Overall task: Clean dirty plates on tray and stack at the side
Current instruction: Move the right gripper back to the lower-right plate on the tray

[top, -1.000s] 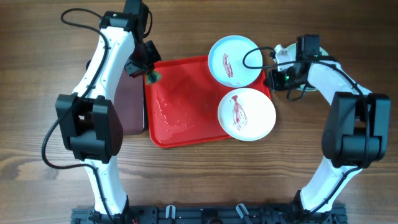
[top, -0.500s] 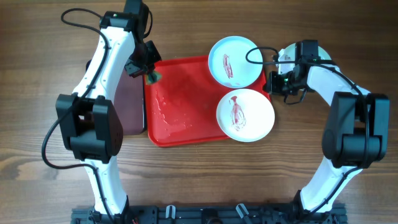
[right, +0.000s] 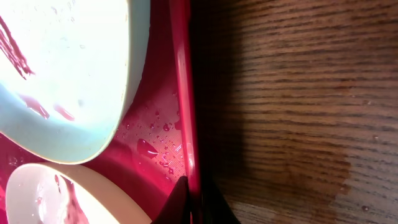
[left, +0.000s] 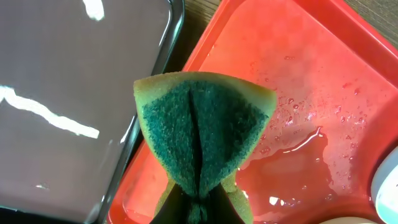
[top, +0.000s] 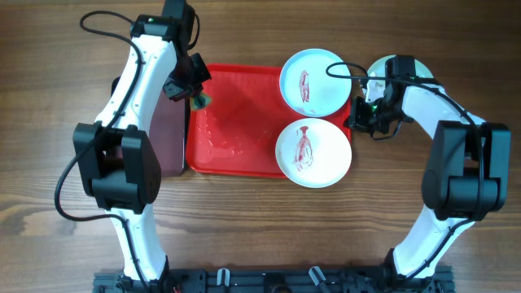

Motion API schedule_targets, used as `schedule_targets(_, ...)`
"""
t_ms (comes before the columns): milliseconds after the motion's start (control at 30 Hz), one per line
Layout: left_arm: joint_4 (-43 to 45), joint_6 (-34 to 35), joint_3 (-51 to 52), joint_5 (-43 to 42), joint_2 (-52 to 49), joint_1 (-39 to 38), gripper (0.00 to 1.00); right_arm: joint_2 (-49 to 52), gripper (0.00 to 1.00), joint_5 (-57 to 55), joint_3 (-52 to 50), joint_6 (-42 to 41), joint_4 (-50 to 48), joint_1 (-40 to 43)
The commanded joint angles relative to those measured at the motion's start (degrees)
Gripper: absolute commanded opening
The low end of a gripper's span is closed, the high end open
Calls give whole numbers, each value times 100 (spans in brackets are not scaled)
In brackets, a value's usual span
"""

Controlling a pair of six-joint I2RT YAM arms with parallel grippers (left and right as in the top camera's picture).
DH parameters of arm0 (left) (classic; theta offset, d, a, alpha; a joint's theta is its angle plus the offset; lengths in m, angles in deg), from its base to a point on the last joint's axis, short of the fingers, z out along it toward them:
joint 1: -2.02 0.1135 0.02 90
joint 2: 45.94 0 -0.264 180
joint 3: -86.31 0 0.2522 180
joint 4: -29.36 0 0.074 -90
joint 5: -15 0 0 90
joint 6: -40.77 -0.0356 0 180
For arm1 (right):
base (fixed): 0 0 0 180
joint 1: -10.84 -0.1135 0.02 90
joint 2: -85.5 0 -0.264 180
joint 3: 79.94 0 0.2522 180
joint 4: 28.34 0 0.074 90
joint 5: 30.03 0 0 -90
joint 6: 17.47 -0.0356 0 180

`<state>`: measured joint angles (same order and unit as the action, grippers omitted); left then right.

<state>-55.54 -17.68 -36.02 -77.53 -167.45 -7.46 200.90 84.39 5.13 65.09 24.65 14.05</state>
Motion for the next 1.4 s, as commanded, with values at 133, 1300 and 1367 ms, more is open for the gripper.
schedule_targets(133, 7, -118, -105, -68, -31, -131, 4, 140, 4, -752, -118, 708, -306, 201)
schedule_targets(1300, 68, -136, -105, -66, -31, -205, 4, -398, 42, -518, 1342, 490, 2872, 201)
schedule_targets(1367, 76, -136, -105, -66, -31, -203, 4, -398, 41, -737, 1268, 490, 2922, 201)
